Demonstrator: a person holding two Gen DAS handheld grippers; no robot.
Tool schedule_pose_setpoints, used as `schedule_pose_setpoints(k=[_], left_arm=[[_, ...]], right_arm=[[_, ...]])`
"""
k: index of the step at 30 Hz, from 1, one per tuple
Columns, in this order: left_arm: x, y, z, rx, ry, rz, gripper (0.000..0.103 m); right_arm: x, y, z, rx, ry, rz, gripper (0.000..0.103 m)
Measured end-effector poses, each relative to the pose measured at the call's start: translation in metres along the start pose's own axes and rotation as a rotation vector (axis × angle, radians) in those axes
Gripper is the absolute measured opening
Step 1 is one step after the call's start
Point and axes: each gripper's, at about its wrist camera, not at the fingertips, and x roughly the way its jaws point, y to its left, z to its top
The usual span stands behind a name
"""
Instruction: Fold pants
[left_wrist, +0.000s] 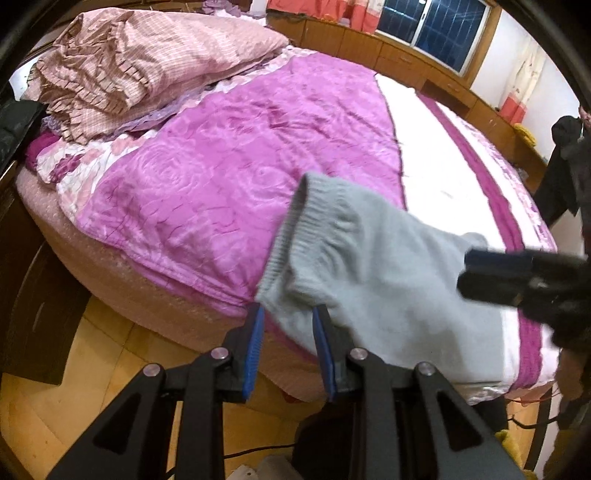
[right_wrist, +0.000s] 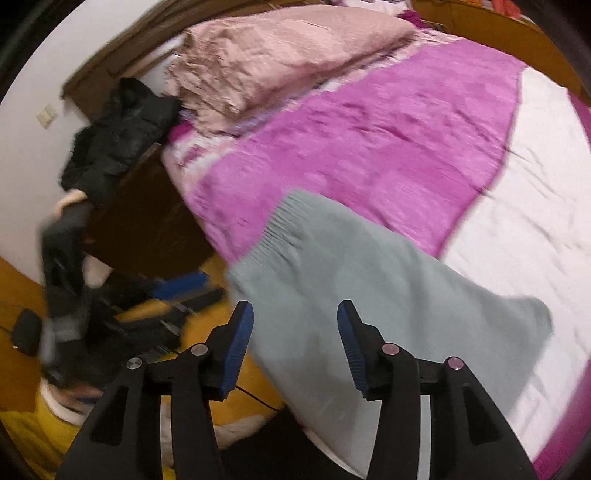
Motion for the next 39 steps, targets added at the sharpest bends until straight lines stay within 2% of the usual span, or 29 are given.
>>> schedule_pose_setpoints(k=[8,14,18,25,32,34,35,37,39], left_arm=[[0.012,-0.017,0.006,0.007,0.007,-0.048,0.029],[0.036,-0.016,0.012,-0.022,0.028,-0.018,0.028],[0.033,-0.016,0.009,-0.017,0.018,-0.005,0.023],[0.026,-0.012,0.003,-0.049,0.042,0.034,0.023],[0.044,-0.017,0.005,-0.047,0.054,0.060,0.025],[0.038,-0.015,0.003,-0.061,0.019,0.049,0.010],[0.030,-0.014,0.002,-0.059,-0.008,0.029,0.010],[0.015,-0.011,0.002,-0.045,-0.036,0.036,0.009],[0.009,-0.008,0.000,-0.026,-0.035,0.039,0.010]], right_arm=[[-0.001,-0.052,-0.042,0.121,0.056,-0.120,0.041],[-0.012,-0.077,-0.067,0.212,0.044,-0.125,0.041],[-0.018,-0.082,-0.080,0.226,0.039,-0.127,0.041],[-0.015,-0.075,-0.095,0.197,0.048,-0.120,0.041],[-0.001,-0.078,-0.111,0.211,0.084,-0.111,0.041],[-0.004,-0.079,-0.112,0.215,0.081,-0.107,0.041],[-0.006,-0.079,-0.113,0.217,0.080,-0.106,0.041],[-0.010,-0.080,-0.115,0.225,0.072,-0.104,0.041],[-0.013,-0.081,-0.117,0.228,0.065,-0.099,0.041]])
